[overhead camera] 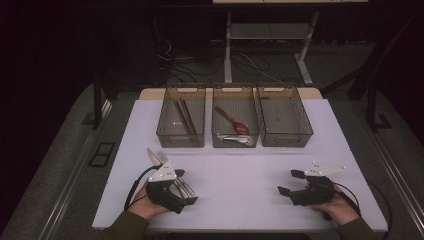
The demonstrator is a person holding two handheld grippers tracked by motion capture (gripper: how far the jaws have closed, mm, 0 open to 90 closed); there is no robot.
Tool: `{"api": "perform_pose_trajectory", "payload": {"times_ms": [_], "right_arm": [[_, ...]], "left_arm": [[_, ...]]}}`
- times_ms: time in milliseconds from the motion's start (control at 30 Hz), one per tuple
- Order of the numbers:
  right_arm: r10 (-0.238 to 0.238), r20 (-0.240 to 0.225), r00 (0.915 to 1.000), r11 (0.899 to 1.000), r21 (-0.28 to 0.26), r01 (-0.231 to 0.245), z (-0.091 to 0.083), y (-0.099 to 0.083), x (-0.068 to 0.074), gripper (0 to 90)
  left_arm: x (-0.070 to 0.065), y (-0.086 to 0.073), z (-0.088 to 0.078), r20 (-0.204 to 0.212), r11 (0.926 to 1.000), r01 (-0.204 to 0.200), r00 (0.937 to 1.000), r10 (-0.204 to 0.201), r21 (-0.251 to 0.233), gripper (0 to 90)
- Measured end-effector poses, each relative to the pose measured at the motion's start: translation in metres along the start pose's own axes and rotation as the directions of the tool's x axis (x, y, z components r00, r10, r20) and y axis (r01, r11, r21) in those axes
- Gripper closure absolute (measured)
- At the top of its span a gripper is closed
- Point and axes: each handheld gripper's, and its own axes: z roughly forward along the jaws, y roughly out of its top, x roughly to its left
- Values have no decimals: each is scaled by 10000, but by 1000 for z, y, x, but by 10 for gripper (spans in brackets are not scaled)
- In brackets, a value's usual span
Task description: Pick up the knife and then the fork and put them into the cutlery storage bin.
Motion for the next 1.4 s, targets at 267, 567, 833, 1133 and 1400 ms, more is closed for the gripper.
{"api": "perform_pose_trajectory", "payload": {"times_ms": [267, 567, 833, 1133, 1400], "right_arm": [[-87, 77, 9999, 10000, -33, 87, -1, 1, 1, 187], [-273, 187, 9995, 9995, 175, 269, 1, 1, 2, 187], [-306, 209, 9993, 9993, 239, 301, 2, 1, 2, 187], [-355, 260, 9990, 9989, 315, 347, 4, 1, 1, 187], [-386, 305, 9988, 9988, 329, 376, 4, 0, 0, 187]], "left_arm": [[9, 3, -9, -374, 9999, 67, 9993, -73, -145, 101], [30, 6, -23, -1498, 9993, 363, 9881, -356, 20, 393], [53, 5, -35, -2936, 9967, 762, 9537, -647, 282, 738], [90, 6, -45, -4557, 9848, 1662, 8812, -1257, 499, 891], [105, -1, -48, -5143, 9685, 2437, 8376, -1841, 502, 888]]}}
